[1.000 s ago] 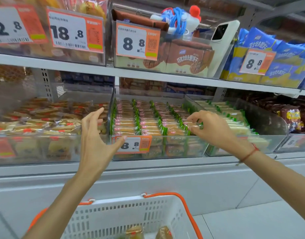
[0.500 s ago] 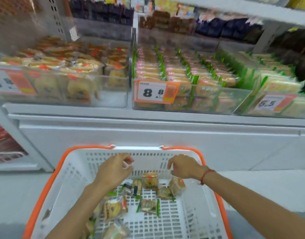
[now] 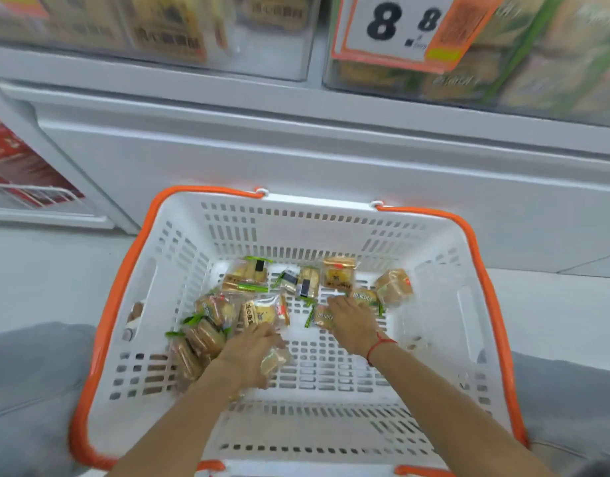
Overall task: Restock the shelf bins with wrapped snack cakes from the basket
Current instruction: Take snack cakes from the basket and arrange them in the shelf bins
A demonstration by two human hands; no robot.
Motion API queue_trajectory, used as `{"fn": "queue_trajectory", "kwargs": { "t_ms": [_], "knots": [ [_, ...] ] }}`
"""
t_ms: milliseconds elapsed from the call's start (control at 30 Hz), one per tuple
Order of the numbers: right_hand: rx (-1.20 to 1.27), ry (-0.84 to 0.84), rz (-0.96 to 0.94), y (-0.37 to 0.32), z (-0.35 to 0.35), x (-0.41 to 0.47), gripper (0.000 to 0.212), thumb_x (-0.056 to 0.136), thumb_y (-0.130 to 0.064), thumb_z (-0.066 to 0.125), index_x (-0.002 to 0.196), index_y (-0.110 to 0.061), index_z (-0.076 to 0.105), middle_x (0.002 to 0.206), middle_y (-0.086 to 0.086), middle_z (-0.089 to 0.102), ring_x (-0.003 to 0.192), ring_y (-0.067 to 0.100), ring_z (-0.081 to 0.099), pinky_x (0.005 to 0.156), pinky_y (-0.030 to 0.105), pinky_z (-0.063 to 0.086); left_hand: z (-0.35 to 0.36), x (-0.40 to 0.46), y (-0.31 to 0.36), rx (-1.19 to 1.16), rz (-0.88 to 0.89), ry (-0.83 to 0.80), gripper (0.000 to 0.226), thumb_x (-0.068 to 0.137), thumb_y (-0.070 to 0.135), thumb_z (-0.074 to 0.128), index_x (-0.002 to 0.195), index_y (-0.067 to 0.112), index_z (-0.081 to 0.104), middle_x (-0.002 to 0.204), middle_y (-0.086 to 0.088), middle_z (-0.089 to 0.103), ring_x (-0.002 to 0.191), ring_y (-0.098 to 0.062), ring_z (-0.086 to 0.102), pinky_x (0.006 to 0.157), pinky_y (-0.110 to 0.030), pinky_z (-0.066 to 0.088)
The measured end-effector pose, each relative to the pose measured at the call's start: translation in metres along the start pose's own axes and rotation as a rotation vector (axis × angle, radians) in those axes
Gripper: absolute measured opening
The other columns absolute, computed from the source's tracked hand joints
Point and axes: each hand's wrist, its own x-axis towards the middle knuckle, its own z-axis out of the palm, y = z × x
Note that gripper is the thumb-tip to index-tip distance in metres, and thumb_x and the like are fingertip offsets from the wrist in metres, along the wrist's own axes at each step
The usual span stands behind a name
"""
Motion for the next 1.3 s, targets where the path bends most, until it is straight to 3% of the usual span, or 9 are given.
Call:
{"fn": "queue_trajectory", "kwargs": {
  "t_ms": [100,267,367,500,633,767,867,1000,1300],
  "knots": [
    [-0.136,0.096,-0.021,-0.004,0.010,0.000,0.047,0.092,-0.005,0.051,0.138,-0.009,0.039,0.136,0.010,0.046,0.129,0.027,0.037,0.107,0.038,0.030,0.010,0.000,0.001,0.049,0.000,0.133,0.041,0.091,0.038,0.060,0.130,0.034,0.046,0.143,0.008,0.034,0.129,-0.015,0.036,0.104,-0.039,0.040],
    [-0.110,0.096,-0.015,-0.004,0.014,-0.002,0.041,0.090,-0.008,0.058,0.128,-0.008,0.043,0.126,0.011,0.052,0.124,0.028,0.042,0.103,0.035,0.032,0.006,0.006,0.011,0.042,-0.086,0.071,0.041,0.090,0.032,0.065,0.127,0.029,0.049,0.143,0.006,0.032,0.124,-0.019,0.046,0.098,-0.037,0.044],
    [0.029,0.054,0.024,-0.002,0.007,-0.004,0.019,0.090,-0.017,0.061,0.108,-0.011,0.063,0.109,0.008,0.062,0.110,0.026,0.055,0.091,0.034,0.044,-0.008,0.014,0.018,-0.193,-0.185,-0.025,0.044,0.087,0.018,0.067,0.128,0.025,0.052,0.141,0.004,0.041,0.121,-0.018,0.050,0.092,-0.031,0.044],
    [0.321,-0.012,0.021,0.010,-0.027,-0.010,0.018,0.089,-0.030,0.064,0.097,-0.015,0.070,0.099,0.003,0.068,0.093,0.020,0.063,0.080,0.035,0.054,-0.049,0.015,0.028,-0.495,-0.130,-0.129,0.055,0.096,0.032,0.056,0.144,0.013,0.037,0.150,-0.004,0.036,0.133,-0.023,0.041,0.103,-0.030,0.039],
    [0.605,-0.149,-0.068,0.029,-0.105,-0.024,0.019,0.083,-0.020,0.072,0.101,-0.017,0.068,0.104,0.010,0.068,0.090,0.018,0.060,0.080,0.029,0.051,-0.110,-0.003,0.051,-0.718,-0.042,0.088,0.027,0.098,0.032,0.051,0.120,0.016,0.050,0.122,-0.003,0.048,0.110,-0.022,0.051,0.092,-0.029,0.043],
    [0.681,-0.155,-0.133,0.042,-0.188,-0.059,0.016,0.085,-0.021,0.071,0.100,-0.022,0.066,0.089,0.003,0.069,0.085,0.010,0.059,0.077,0.020,0.046,-0.158,-0.024,0.066,-0.892,0.065,0.280,0.030,0.093,0.025,0.061,0.120,0.011,0.057,0.116,-0.006,0.061,0.104,-0.018,0.058,0.087,-0.027,0.048],
    [0.699,-0.061,-0.153,0.052,-0.240,-0.091,0.018,0.087,-0.023,0.069,0.105,-0.023,0.067,0.095,-0.001,0.071,0.091,0.005,0.060,0.081,0.018,0.046,-0.193,-0.045,0.078,-0.905,0.188,0.397,0.022,0.093,0.026,0.061,0.113,0.016,0.062,0.110,0.000,0.064,0.096,-0.006,0.059,0.074,-0.011,0.047],
    [0.784,0.074,-0.197,0.061,-0.278,-0.134,0.027,0.091,-0.021,0.065,0.117,-0.014,0.066,0.111,0.010,0.069,0.103,0.019,0.065,0.092,0.031,0.049,-0.222,-0.070,0.099,-0.980,0.325,0.484,0.013,0.094,0.024,0.058,0.106,0.028,0.062,0.106,0.006,0.066,0.088,-0.003,0.063,0.076,-0.018,0.048],
    [0.867,0.544,-0.262,0.070,-0.305,-0.176,0.018,0.086,-0.016,0.070,0.102,-0.025,0.069,0.096,-0.006,0.071,0.089,0.003,0.064,0.081,0.017,0.050,-0.253,-0.094,0.145,-0.992,0.466,0.895,0.018,0.087,0.026,0.065,0.103,0.036,0.063,0.100,0.026,0.067,0.101,0.007,0.059,0.081,-0.008,0.044]
  ]
}}
